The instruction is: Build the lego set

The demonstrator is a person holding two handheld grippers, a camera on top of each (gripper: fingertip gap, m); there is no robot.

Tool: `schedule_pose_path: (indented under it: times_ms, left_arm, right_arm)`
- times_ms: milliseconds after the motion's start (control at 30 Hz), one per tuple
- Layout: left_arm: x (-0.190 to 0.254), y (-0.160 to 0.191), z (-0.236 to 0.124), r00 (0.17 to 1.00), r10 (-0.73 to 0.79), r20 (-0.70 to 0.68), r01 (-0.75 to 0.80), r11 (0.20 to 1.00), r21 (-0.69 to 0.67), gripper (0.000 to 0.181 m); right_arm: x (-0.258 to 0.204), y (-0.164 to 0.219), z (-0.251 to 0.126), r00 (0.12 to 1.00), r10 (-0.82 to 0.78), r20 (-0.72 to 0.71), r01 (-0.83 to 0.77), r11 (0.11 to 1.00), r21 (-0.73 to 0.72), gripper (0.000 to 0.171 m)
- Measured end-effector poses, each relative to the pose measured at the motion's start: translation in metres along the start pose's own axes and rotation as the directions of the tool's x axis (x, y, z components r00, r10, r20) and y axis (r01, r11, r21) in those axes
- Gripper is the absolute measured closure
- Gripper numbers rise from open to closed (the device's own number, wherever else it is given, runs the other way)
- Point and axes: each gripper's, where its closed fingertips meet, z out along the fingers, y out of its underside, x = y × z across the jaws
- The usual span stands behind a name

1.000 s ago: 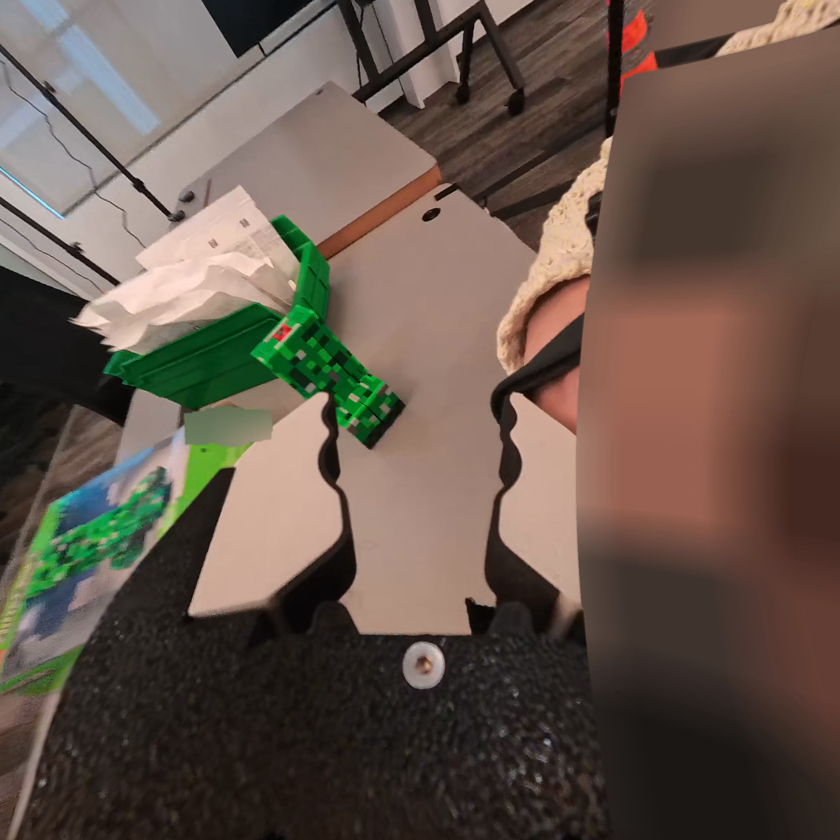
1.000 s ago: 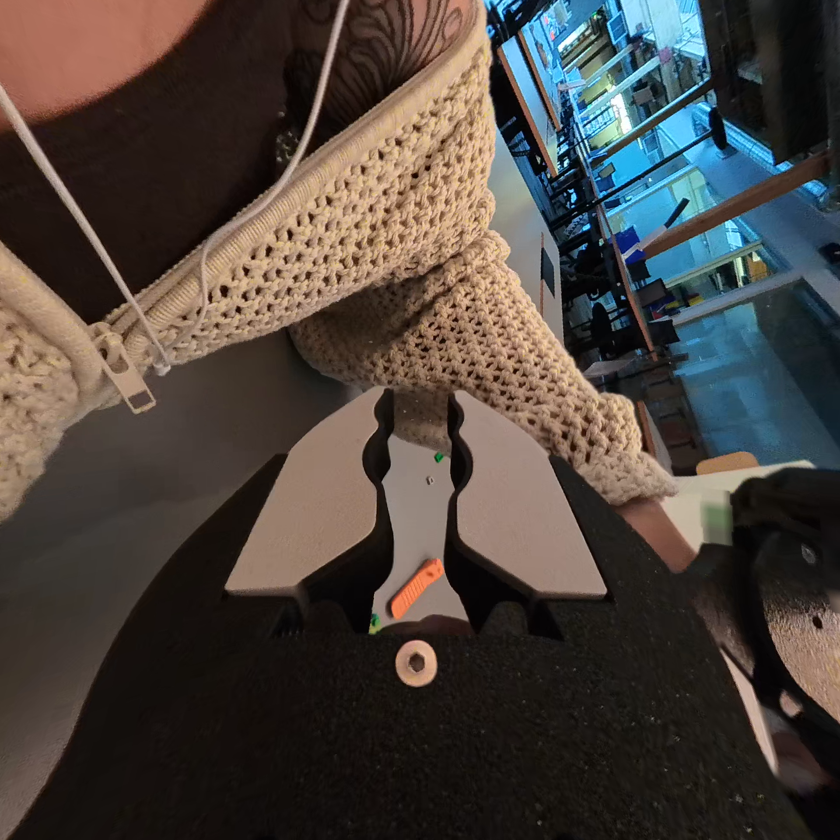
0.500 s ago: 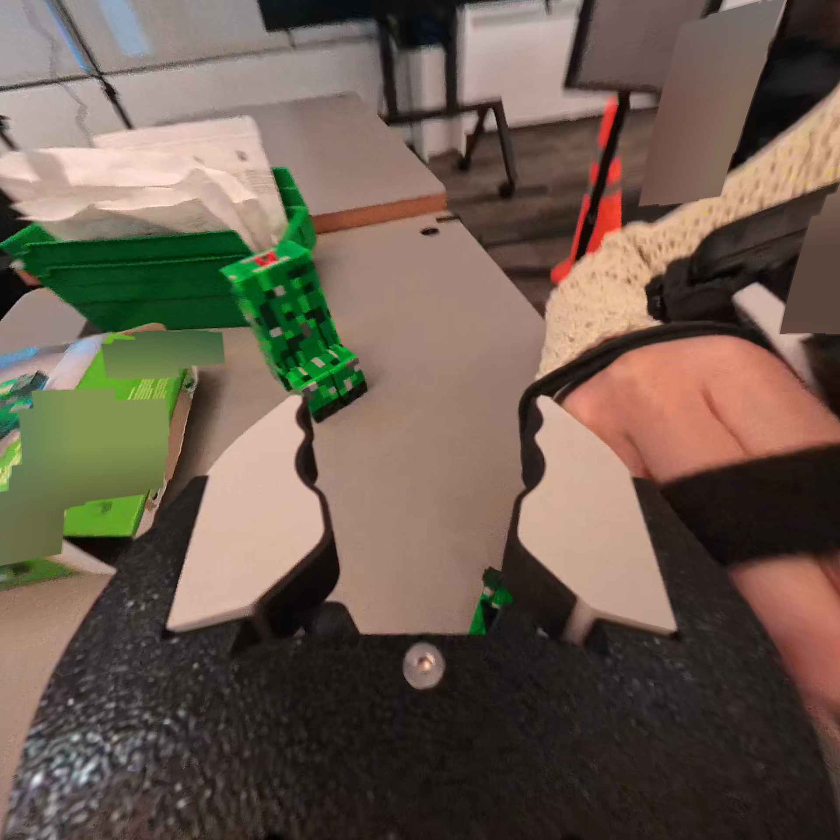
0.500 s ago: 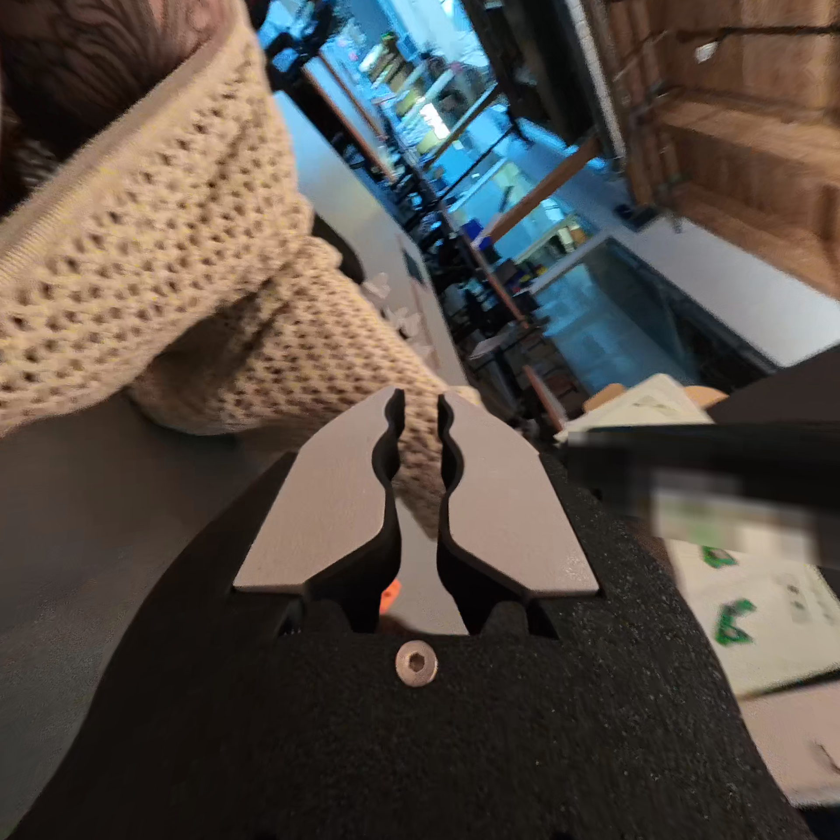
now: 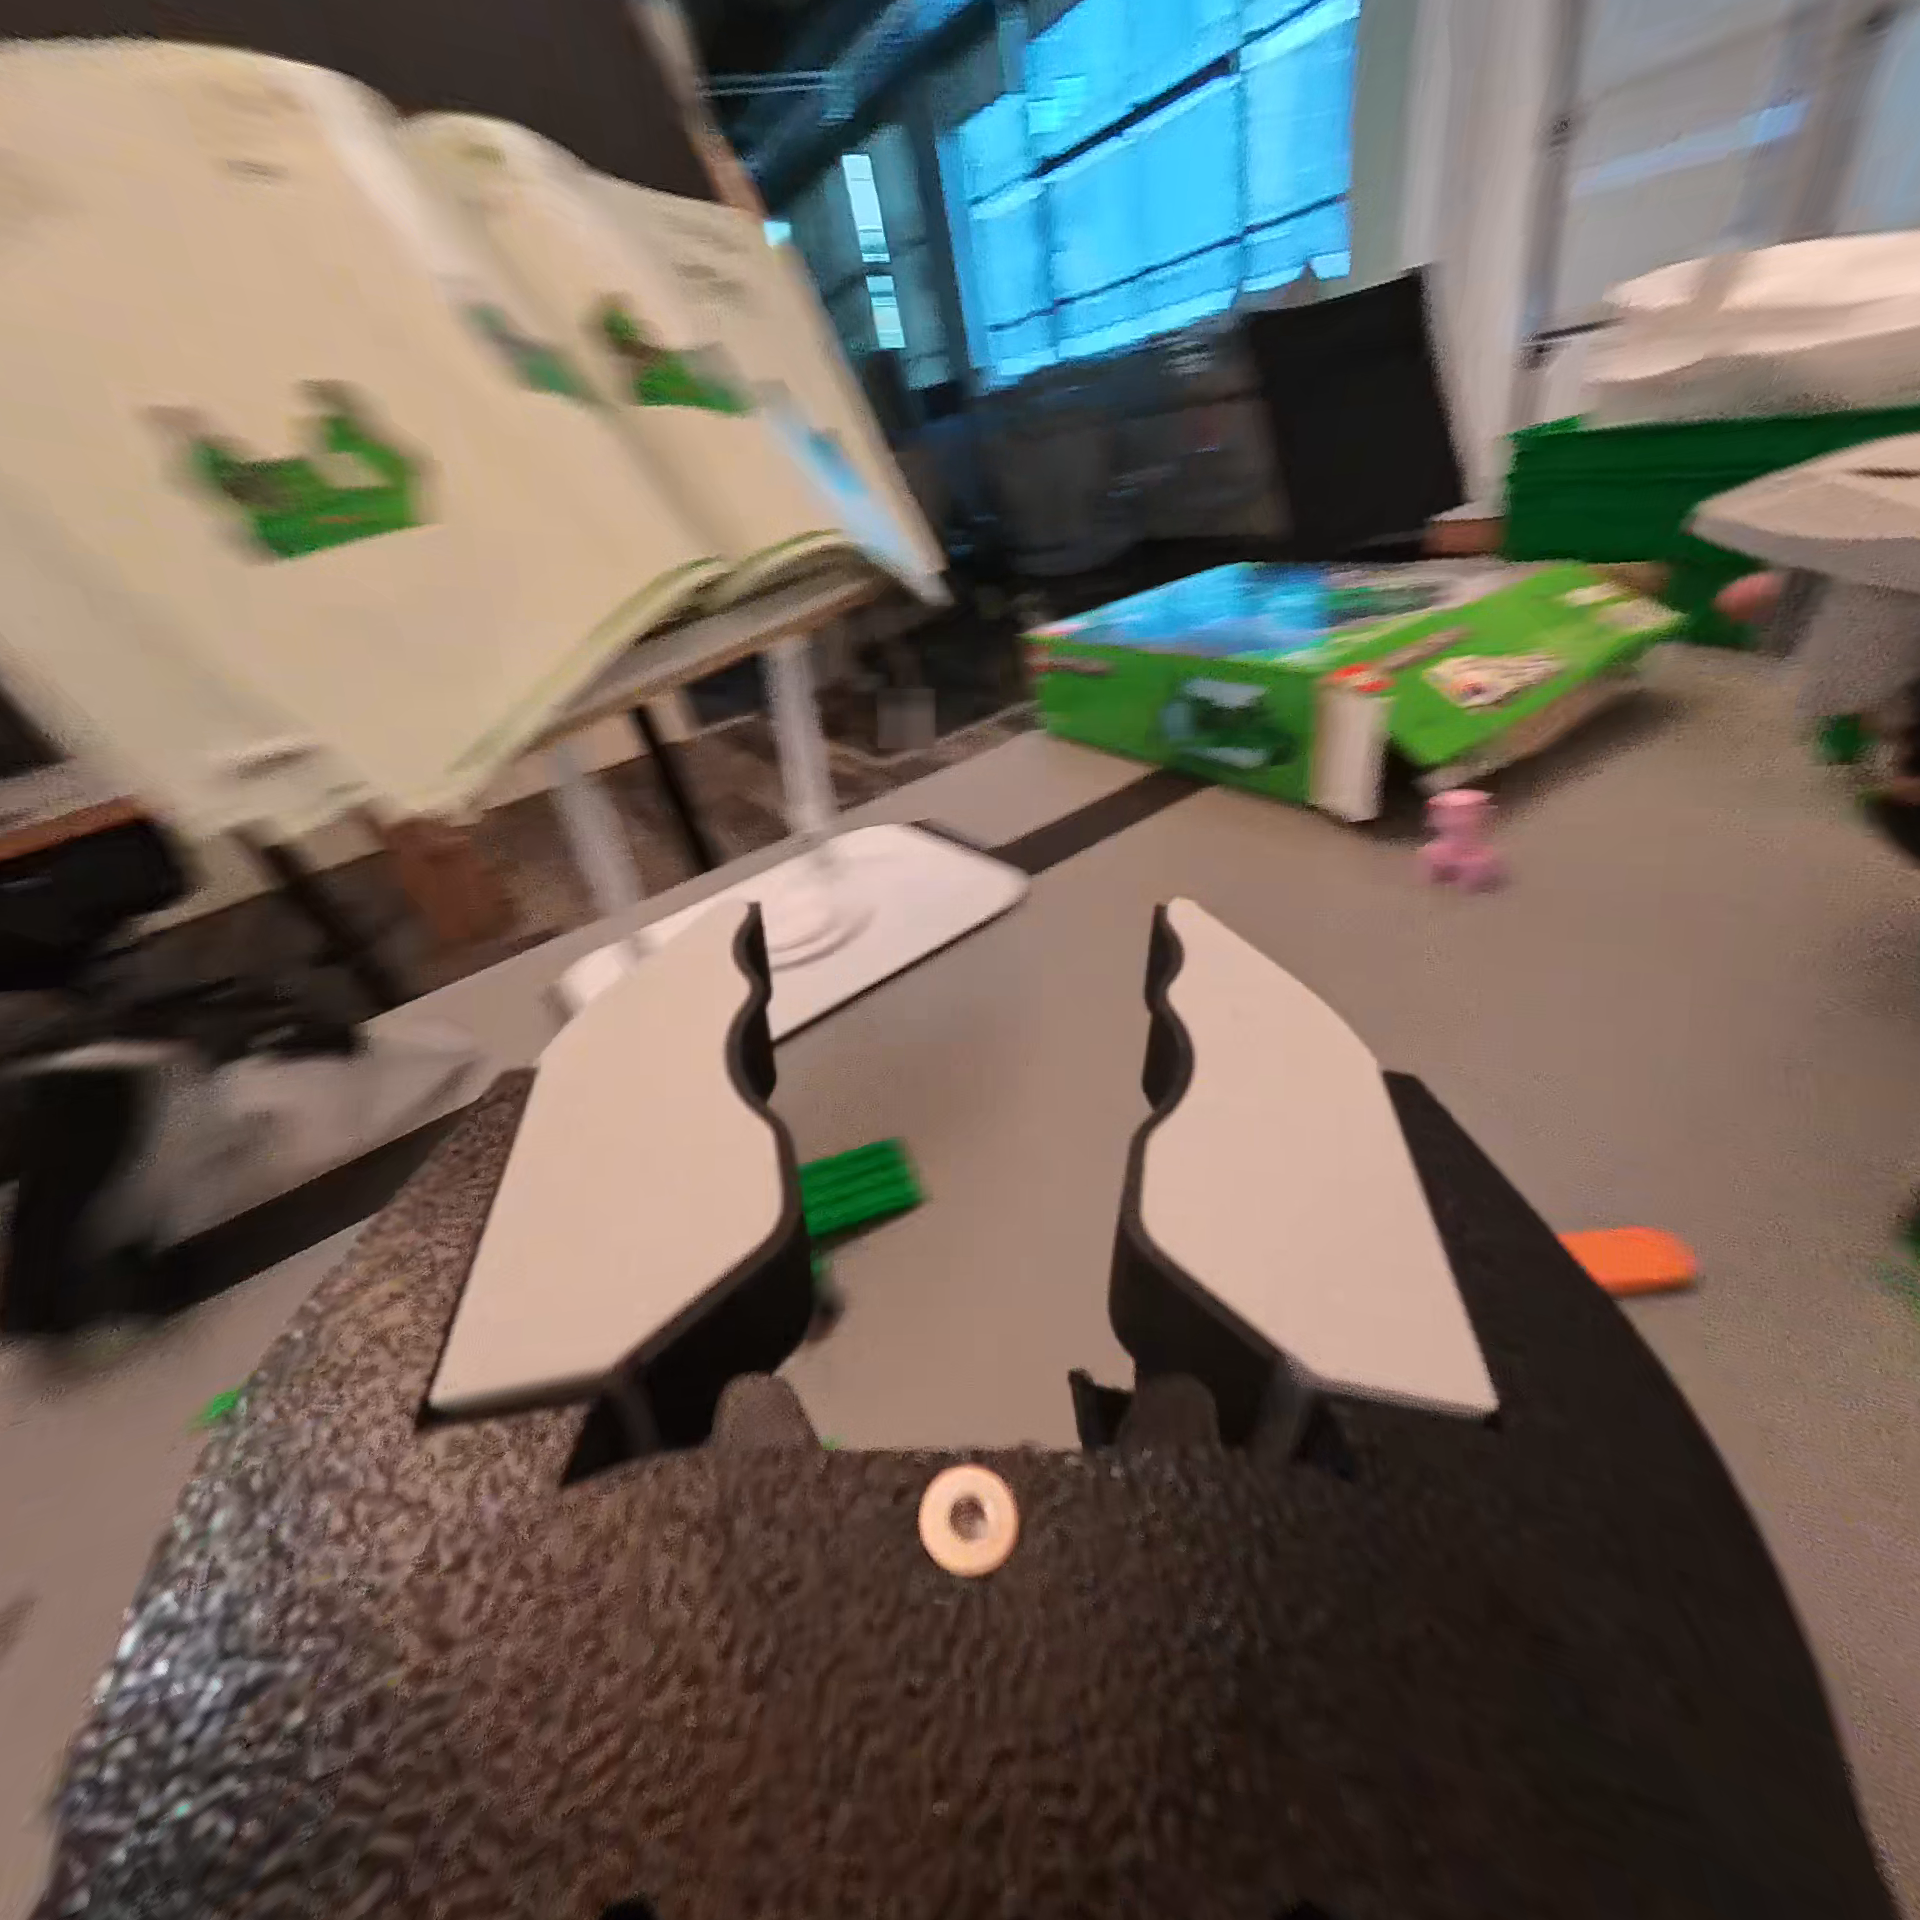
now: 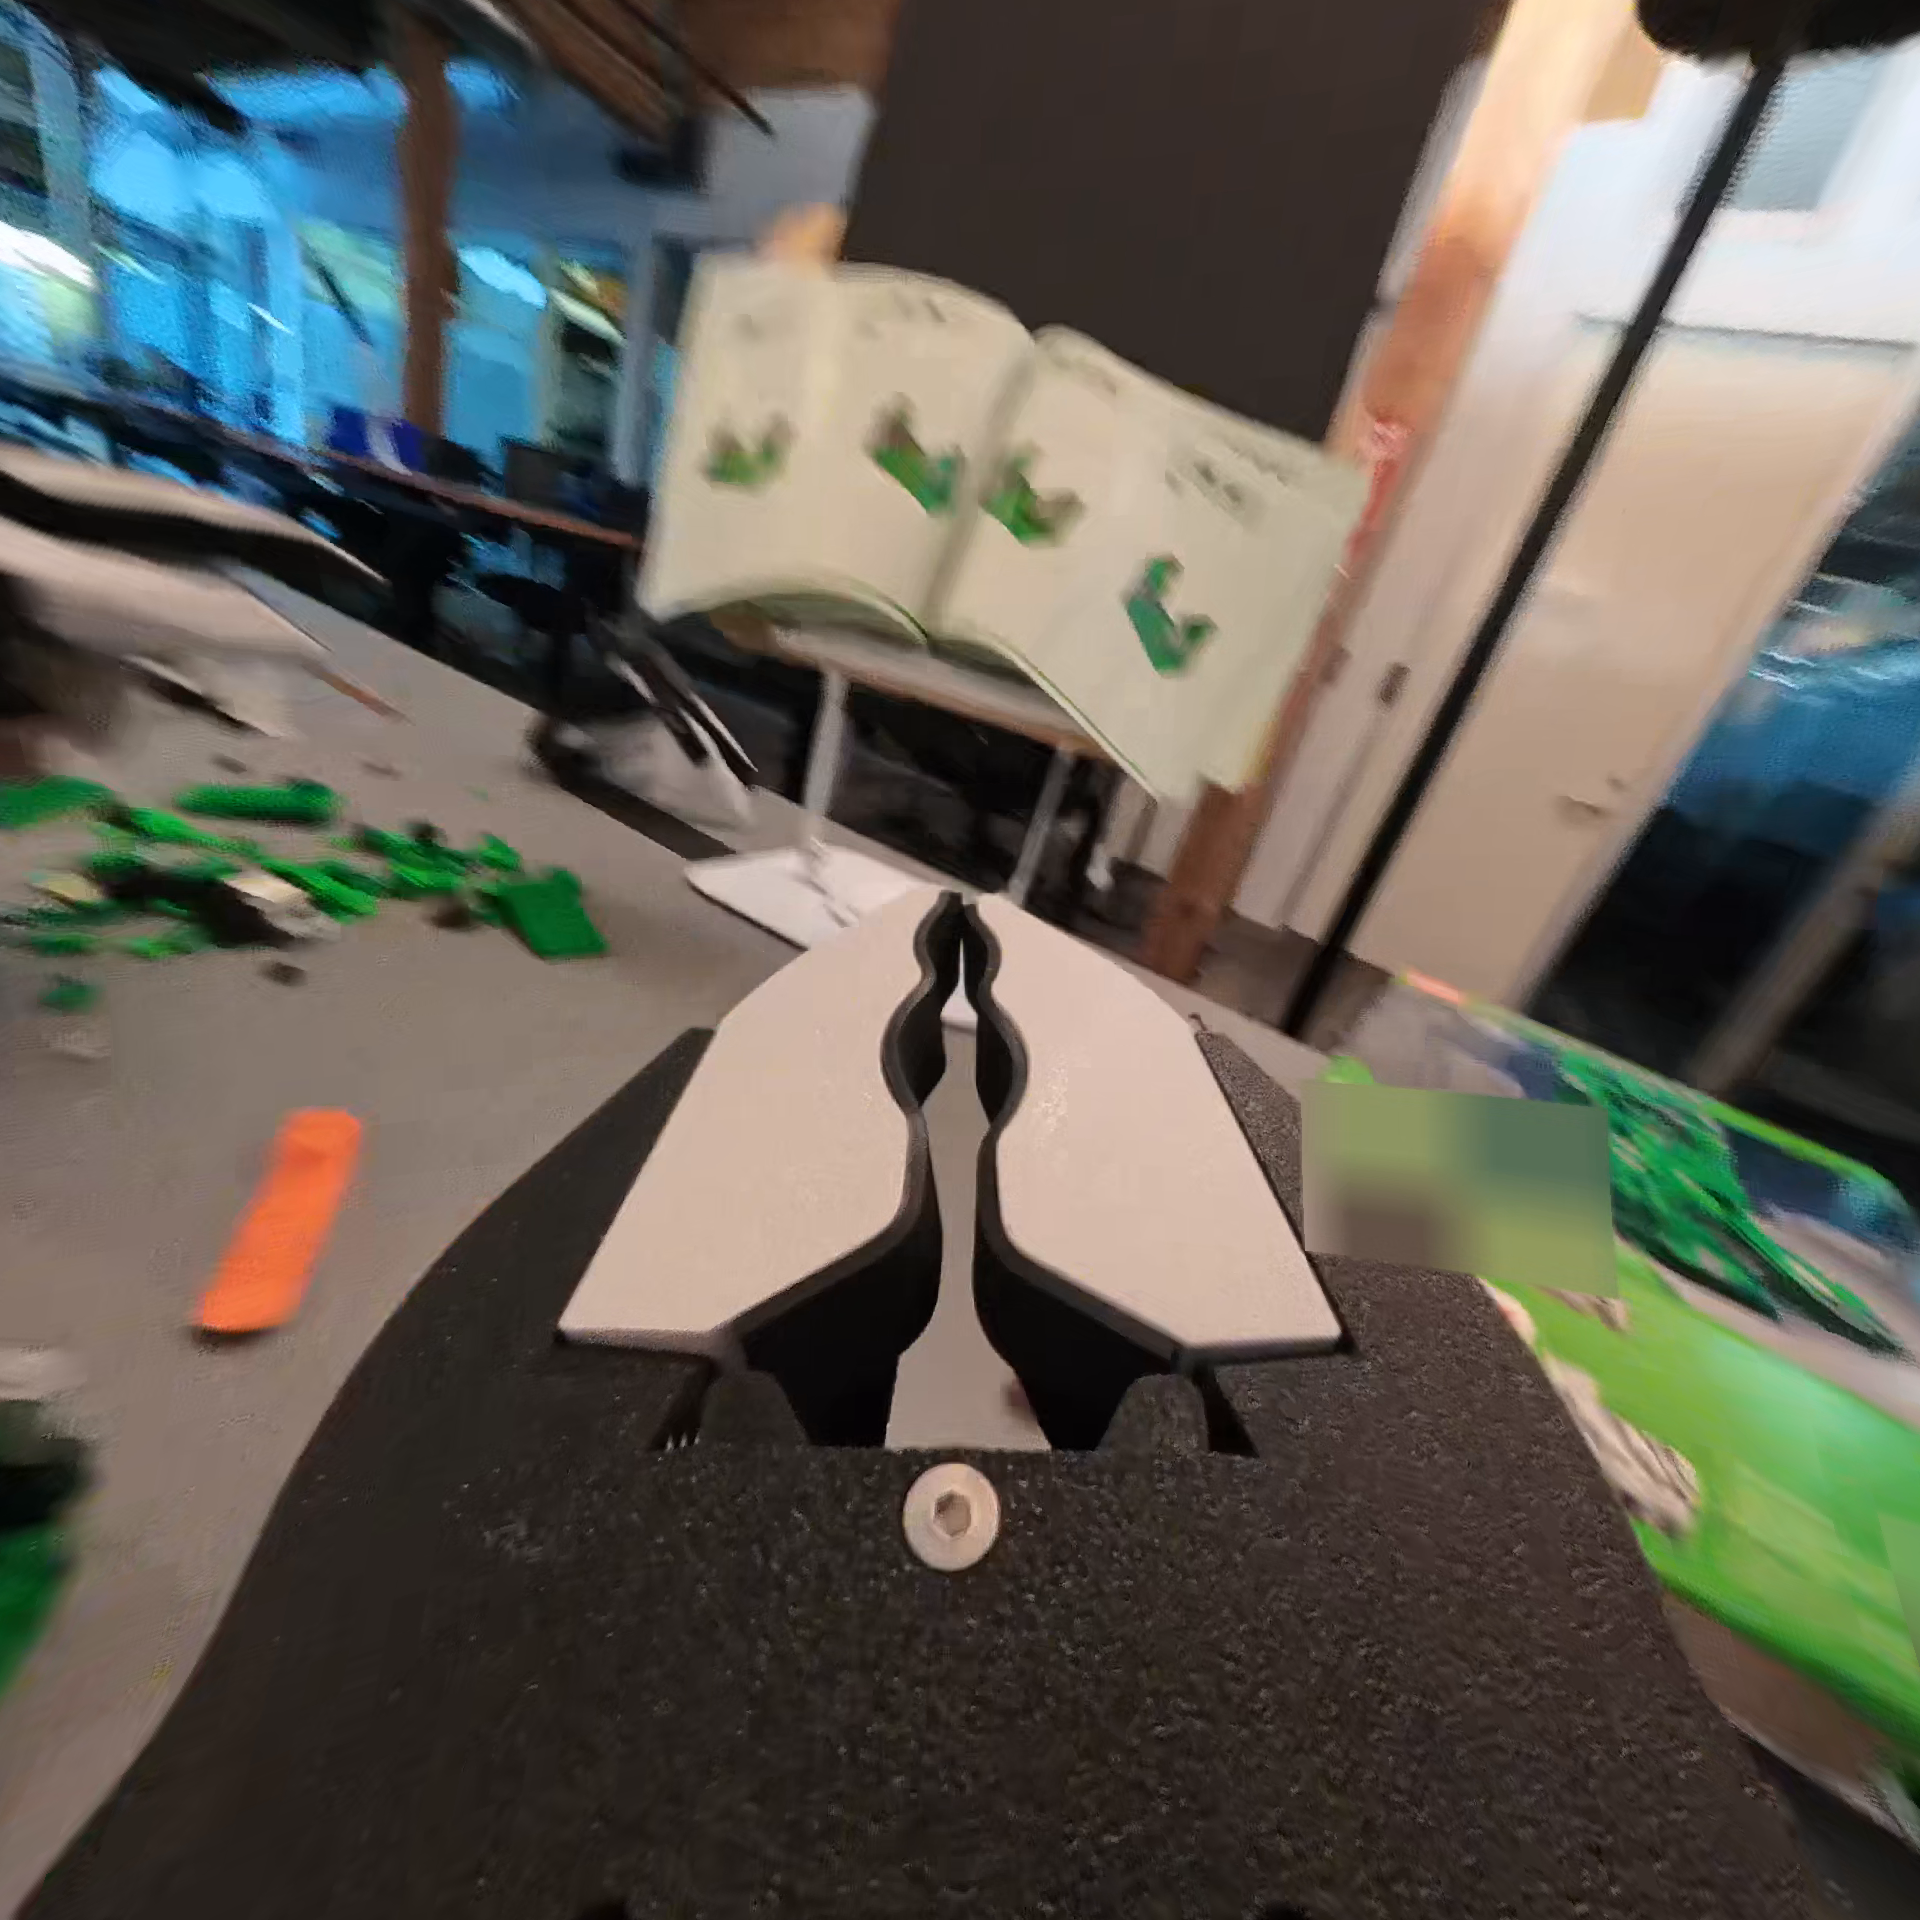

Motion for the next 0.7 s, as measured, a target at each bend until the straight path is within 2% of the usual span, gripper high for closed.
schedule_pose_path:
  times_ms: [133, 267, 467, 633, 700]
  left_arm:
    - [-0.086, 0.019, -0.044, 0.964, -0.001, 0.265, 0.007, 1.000, -0.020, 0.116]
    - [-0.135, 0.042, -0.074, 0.914, -0.039, 0.403, 0.045, 0.999, -0.008, 0.117]
    - [-0.154, 0.066, -0.082, 0.882, -0.234, 0.410, 0.229, 0.971, 0.060, 0.129]
    - [-0.154, 0.065, -0.087, 0.882, -0.163, 0.442, 0.146, 0.987, 0.073, 0.122]
    - [-0.154, 0.063, -0.086, 0.881, -0.125, 0.455, 0.103, 0.992, 0.073, 0.115]
  right_arm:
    - [0.019, 0.046, 0.000, 0.996, -0.045, -0.076, 0.034, 0.990, -0.137, 0.171]
    - [0.028, 0.058, -0.007, 0.988, -0.066, -0.138, 0.041, 0.984, -0.176, 0.171]
    - [0.036, 0.056, -0.014, 0.990, 0.034, -0.138, -0.054, 0.988, -0.144, 0.171]
    - [0.028, 0.041, -0.017, 0.996, 0.075, -0.038, -0.075, 0.997, -0.009, 0.170]
    - [0.023, 0.041, -0.015, 0.998, 0.071, -0.004, -0.071, 0.997, -0.006, 0.154]
